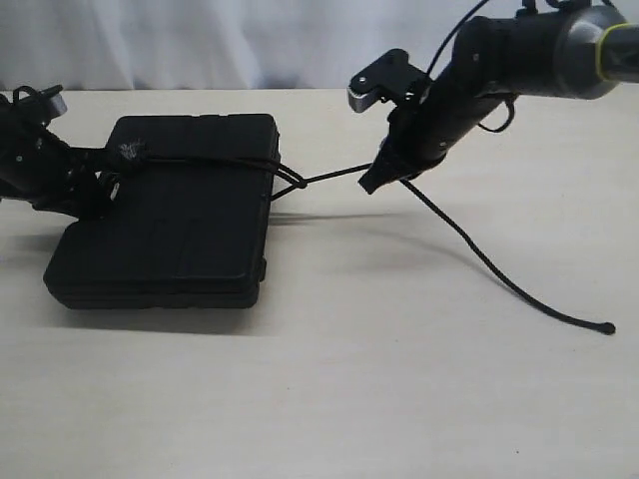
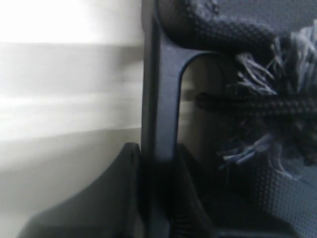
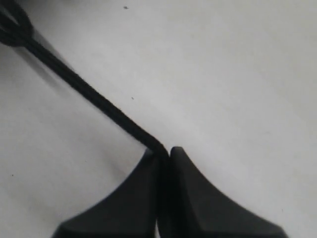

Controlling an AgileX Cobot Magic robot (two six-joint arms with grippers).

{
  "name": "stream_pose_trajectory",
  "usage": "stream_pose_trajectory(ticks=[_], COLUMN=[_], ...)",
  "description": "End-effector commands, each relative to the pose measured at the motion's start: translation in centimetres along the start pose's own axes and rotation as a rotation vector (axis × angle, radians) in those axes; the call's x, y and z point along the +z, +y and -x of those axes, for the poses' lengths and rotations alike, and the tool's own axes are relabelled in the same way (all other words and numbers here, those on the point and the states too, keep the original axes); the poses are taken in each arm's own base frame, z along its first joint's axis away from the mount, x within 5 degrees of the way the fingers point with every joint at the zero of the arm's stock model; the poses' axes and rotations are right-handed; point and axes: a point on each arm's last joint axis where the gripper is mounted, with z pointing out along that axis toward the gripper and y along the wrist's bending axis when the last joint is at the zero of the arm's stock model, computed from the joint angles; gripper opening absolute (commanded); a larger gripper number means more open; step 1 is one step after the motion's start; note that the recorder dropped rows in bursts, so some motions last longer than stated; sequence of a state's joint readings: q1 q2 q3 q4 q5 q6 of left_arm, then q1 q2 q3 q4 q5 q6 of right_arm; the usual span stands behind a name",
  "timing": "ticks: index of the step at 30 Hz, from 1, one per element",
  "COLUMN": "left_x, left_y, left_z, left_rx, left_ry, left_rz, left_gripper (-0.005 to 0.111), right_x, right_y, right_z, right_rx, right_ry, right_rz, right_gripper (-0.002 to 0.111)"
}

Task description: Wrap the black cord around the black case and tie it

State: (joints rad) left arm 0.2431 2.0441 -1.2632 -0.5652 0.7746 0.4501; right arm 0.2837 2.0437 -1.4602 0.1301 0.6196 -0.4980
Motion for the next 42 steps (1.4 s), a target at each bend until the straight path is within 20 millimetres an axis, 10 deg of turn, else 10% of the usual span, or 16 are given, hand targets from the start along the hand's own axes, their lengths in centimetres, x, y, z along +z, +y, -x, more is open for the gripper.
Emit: stream_pose_trajectory(ticks=[1,21,31,34,38,42], left_x=[-1.0,-1.0,-2.7,-5.0,-7.7,-9.2], left_y=[1.5,1.3,-0.1,-1.1,-2.1,-3.9], left_z=[0.5,0.5,1.5,2.0,1.7,-0.6], left_rx=[0.024,0.021,0.030,0.089,0.135,0.200], left_ry=[-0.054,-0.062,-0.077,-0.105,-0.140,-0.089], left_rz=[0.077,0.054,-0.019,-0.028,-0.013,-0.017], left_gripper=[0.000,0.002,0.060,0.059,0.041,0.000], right_x=[-0.6,-0.4,-0.4,-0.4,-2.0,-7.7], right_y=[-4.0,-4.5,-4.6,-4.5,-4.2,-4.1], right_z=[-3.0,-3.5,-3.5,-3.6,-3.5,-4.0], right_rx=[0.091,0.128,0.123,0.121,0.220,0.336], right_ry=[0.033,0.022,0.022,0.032,0.069,0.304], right_rz=[-0.092,-0.105,-0.113,-0.106,-0.091,-0.109], right_gripper=[0.004,0.004,0.004,0.015,0.063,0.035])
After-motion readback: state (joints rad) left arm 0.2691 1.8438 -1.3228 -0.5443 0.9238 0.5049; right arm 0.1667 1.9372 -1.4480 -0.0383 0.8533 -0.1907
